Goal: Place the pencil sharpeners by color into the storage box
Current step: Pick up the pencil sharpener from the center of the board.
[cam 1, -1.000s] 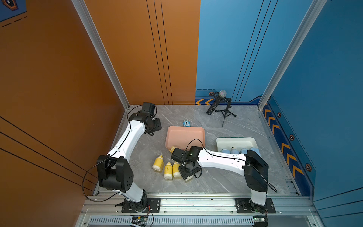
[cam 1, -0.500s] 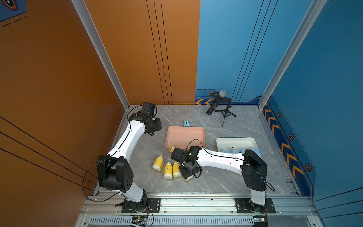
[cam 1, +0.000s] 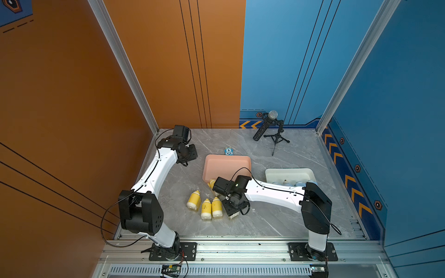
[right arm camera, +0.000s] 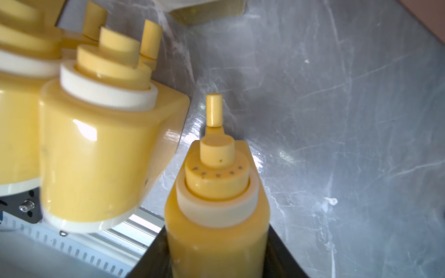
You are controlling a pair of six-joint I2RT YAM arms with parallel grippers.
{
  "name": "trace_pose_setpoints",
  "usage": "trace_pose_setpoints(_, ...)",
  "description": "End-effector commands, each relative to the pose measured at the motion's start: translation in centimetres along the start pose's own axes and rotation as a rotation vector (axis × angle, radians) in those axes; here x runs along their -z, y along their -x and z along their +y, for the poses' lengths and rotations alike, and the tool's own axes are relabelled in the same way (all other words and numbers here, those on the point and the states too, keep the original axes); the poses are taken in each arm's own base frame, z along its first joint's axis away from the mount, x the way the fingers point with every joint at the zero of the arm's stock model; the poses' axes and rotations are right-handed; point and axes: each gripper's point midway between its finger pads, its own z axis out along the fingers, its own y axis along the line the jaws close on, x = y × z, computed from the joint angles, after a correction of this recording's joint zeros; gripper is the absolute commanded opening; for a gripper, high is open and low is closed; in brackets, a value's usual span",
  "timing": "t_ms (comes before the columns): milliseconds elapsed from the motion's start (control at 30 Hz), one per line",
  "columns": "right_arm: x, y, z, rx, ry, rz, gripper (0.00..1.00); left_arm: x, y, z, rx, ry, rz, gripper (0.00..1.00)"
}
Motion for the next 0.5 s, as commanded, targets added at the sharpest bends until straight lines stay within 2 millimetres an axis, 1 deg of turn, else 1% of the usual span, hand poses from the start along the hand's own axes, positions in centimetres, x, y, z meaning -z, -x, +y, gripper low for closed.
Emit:
trace_pose_setpoints(0, 2.0, -0.8, -1.5, 0.019, -0.035, -0.01, 0.36, -0.7, -0.6, 0.5, 0.018, 0.006, 0.023, 0.37)
trace_pose_setpoints(133, 3.2, -0.9, -2.5, 0.02, -0.049, -0.027, 0.36, -0.8, -0.6, 0.7, 0.015, 0.016, 0.022, 0.36)
trace_pose_setpoints(467, 6.5, 0.5, -4.8, -0.003, -0.027, -0.09, 0.36, -0.7, -0.5, 0.8, 0.016, 0.018, 0.016, 0.35)
